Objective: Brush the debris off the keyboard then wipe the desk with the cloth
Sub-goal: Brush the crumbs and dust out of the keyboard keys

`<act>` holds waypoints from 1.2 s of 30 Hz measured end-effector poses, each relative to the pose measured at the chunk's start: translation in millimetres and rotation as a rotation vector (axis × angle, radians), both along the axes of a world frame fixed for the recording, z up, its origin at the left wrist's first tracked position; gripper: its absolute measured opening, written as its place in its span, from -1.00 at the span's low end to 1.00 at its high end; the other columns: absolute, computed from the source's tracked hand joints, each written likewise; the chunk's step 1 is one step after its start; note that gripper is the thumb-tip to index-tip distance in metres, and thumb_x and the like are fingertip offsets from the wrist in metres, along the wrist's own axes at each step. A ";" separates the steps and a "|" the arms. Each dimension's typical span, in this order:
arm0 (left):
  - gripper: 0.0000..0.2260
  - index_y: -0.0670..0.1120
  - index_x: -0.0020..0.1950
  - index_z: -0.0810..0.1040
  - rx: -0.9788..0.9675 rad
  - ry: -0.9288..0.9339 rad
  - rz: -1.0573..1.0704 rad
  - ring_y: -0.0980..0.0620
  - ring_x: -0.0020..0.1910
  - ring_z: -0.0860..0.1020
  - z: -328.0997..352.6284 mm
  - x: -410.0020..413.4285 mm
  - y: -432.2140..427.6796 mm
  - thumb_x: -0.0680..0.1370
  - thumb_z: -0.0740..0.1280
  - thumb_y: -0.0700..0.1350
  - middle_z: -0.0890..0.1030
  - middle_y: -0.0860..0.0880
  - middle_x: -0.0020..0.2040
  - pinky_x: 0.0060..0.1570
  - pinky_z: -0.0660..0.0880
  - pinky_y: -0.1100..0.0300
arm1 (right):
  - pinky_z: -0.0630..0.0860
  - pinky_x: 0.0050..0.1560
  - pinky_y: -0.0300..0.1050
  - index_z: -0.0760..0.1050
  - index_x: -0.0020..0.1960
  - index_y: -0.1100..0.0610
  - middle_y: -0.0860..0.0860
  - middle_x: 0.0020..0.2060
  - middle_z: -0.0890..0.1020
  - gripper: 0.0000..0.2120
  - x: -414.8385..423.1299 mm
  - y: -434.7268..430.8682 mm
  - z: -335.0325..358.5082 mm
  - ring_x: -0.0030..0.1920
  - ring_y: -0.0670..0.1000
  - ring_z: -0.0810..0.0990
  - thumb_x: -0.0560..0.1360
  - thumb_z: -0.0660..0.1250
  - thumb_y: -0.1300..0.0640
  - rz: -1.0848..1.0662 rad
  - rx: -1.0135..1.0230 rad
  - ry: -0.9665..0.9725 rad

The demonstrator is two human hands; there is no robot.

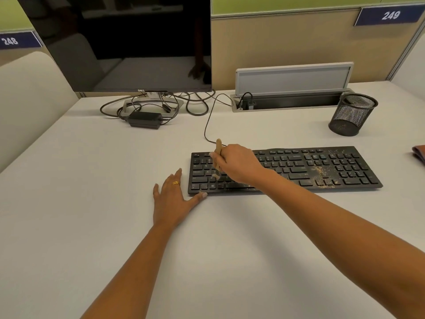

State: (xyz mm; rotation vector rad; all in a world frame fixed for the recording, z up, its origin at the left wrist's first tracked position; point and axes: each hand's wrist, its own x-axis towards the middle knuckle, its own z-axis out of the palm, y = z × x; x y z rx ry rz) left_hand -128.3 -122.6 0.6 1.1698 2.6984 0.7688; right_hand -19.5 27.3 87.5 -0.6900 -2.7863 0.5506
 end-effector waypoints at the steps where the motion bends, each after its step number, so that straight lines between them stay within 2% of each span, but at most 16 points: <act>1: -0.14 -0.07 0.55 0.09 0.004 -0.003 0.002 0.07 0.52 0.11 -0.1 0.0 0.1 0.41 0.31 0.34 0.21 -0.02 0.53 0.49 -0.15 -0.01 | 0.48 -0.08 -0.01 0.56 -0.09 0.21 0.10 -0.19 0.64 -0.54 -0.5 -1.7 -0.1 -0.13 0.11 0.58 0.63 0.00 -0.03 0.008 0.015 -0.012; 4: -0.13 -0.06 0.55 0.09 0.002 0.002 0.006 0.07 0.52 0.11 -0.3 -0.4 0.5 0.41 0.30 0.35 0.21 -0.02 0.53 0.49 -0.14 -0.01 | 0.50 -0.06 0.02 0.54 -0.07 0.22 0.12 -0.17 0.64 -0.56 -2.2 -1.7 2.5 -0.14 0.13 0.58 0.64 -0.01 -0.02 -0.021 0.027 -0.007; 8: -0.13 -0.06 0.55 0.08 -0.005 0.004 0.004 0.08 0.52 0.10 -0.8 -0.7 0.7 0.41 0.29 0.36 0.19 -0.01 0.53 0.49 -0.15 -0.01 | 0.53 -0.07 0.06 0.56 -0.06 0.23 0.12 -0.19 0.66 -0.54 -1.7 2.7 1.1 -0.16 0.13 0.60 0.64 0.00 -0.03 -0.133 -0.034 0.097; 13: -0.13 -0.06 0.55 0.09 0.010 -0.009 0.004 0.08 0.52 0.11 -0.3 -0.3 0.6 0.41 0.31 0.35 0.20 -0.02 0.53 0.49 -0.15 -0.01 | 0.52 -0.05 0.07 0.55 -0.07 0.23 0.13 -0.19 0.66 -0.55 -0.9 -1.2 -3.7 -0.15 0.14 0.61 0.64 -0.01 -0.02 -0.096 -0.042 0.042; 15: -0.14 -0.06 0.55 0.09 0.012 -0.008 0.003 0.07 0.52 0.11 -0.5 -0.4 0.8 0.41 0.31 0.34 0.21 -0.02 0.53 0.49 -0.15 -0.01 | 0.52 -0.07 0.05 0.55 -0.08 0.22 0.10 -0.21 0.66 -0.55 -3.5 -1.2 -0.7 -0.16 0.12 0.60 0.64 0.00 -0.03 -0.100 -0.055 0.076; 18: -0.14 -0.06 0.55 0.09 0.010 -0.005 0.003 0.07 0.52 0.11 -0.7 -0.8 0.6 0.41 0.31 0.34 0.21 -0.02 0.53 0.49 -0.15 -0.02 | 0.46 -0.12 -0.07 0.49 -0.25 0.08 -0.02 -0.28 0.60 -0.60 -6.9 -3.4 1.7 -0.20 0.02 0.54 0.63 0.04 -0.05 -0.056 -0.154 0.100; 20: -0.14 -0.06 0.55 0.09 0.011 -0.008 0.003 0.07 0.52 0.11 -0.4 -0.4 0.4 0.41 0.31 0.34 0.21 -0.02 0.53 0.49 -0.14 -0.02 | 0.36 -0.17 -0.13 0.44 -0.33 0.03 -0.06 -0.32 0.56 -0.58 -6.3 -5.8 1.4 -0.20 0.01 0.52 0.63 0.05 -0.06 -0.003 -0.134 0.042; 23: -0.14 -0.06 0.55 0.09 0.010 -0.006 0.000 0.07 0.52 0.11 -0.6 -0.4 0.8 0.41 0.30 0.34 0.21 -0.02 0.53 0.49 -0.15 -0.01 | 0.39 -0.16 -0.09 0.56 -0.13 0.17 0.05 -0.23 0.60 -0.54 -5.4 -3.0 3.0 -0.15 0.07 0.55 0.63 0.00 -0.06 -0.026 0.025 -0.016; 25: -0.14 -0.06 0.55 0.09 0.006 -0.004 0.002 0.07 0.52 0.11 -1.1 -0.8 0.9 0.41 0.30 0.35 0.21 -0.02 0.53 0.49 -0.15 -0.01 | 0.44 -0.12 -0.03 0.55 -0.05 0.20 0.10 -0.18 0.63 -0.55 -6.0 -0.2 5.1 -0.12 0.10 0.56 0.64 -0.01 -0.04 -0.060 0.085 -0.005; 29: -0.13 -0.06 0.55 0.09 0.006 -0.006 -0.002 0.08 0.52 0.11 -1.7 -0.9 1.0 0.41 0.30 0.36 0.20 -0.01 0.53 0.49 -0.15 -0.01 | 0.45 -0.13 -0.06 0.58 -0.07 0.22 0.09 -0.17 0.66 -0.54 -4.9 2.0 2.7 -0.12 0.08 0.58 0.63 0.01 -0.03 -0.122 -0.049 0.107; 36: -0.12 -0.07 0.55 0.08 -0.010 0.010 0.000 0.08 0.52 0.11 -2.3 -2.1 1.5 0.41 0.29 0.36 0.20 -0.01 0.53 0.50 -0.14 -0.02 | 0.49 -0.05 0.01 0.55 -0.15 0.16 0.06 -0.23 0.63 -0.56 -1.7 0.3 0.2 -0.14 0.08 0.58 0.64 0.01 -0.03 -0.033 -0.127 0.022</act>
